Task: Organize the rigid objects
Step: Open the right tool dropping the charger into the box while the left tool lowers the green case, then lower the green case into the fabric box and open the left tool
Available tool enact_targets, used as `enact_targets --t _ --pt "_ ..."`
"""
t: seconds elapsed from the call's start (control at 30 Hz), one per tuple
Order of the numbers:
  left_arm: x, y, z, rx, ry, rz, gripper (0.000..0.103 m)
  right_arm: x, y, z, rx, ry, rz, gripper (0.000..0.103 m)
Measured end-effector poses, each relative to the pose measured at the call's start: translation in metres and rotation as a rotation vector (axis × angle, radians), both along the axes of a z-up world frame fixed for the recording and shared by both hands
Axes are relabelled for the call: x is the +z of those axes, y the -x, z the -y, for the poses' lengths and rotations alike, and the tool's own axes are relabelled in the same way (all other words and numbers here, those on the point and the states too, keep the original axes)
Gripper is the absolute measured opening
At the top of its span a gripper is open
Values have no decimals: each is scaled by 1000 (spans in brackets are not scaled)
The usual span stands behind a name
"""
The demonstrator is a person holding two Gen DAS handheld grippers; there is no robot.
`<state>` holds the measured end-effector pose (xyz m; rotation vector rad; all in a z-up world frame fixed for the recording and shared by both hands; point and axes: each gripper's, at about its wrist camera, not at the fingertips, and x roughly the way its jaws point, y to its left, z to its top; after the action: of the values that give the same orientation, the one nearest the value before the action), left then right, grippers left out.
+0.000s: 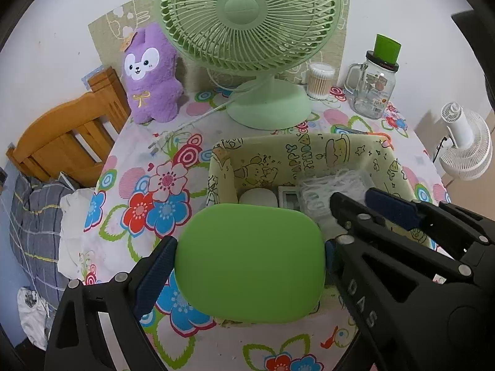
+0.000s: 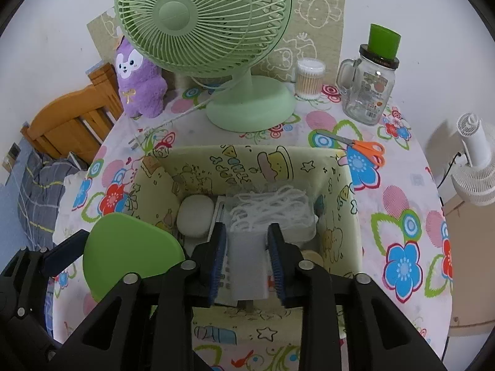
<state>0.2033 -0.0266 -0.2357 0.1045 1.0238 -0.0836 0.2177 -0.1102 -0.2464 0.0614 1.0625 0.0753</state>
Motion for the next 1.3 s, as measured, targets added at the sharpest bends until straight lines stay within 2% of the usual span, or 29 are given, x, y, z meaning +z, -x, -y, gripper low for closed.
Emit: enact_targets --t 0.03,0.07,0.13,0.23,0.57,0.77,1.3 --pt "0 -1 0 -1 5 0 95 2 0 1 0 6 10 57" --pt "1 -1 1 -3 10 4 95 3 -1 1 -1 14 19 63" --pt "4 -3 4 -9 18 12 95 6 -3 4 -6 24 27 65" --pt "5 -7 8 -15 36 13 95 10 -5 10 -27 44 35 77" --pt "8 -18 29 -59 74 20 95 20 -10 31 -92 135 54 93" --pt "10 -23 36 -71 84 24 95 23 -11 39 -130 165 58 96" --pt "-16 -36 45 -85 89 -36 95 -7 -20 48 -193 198 -21 97"
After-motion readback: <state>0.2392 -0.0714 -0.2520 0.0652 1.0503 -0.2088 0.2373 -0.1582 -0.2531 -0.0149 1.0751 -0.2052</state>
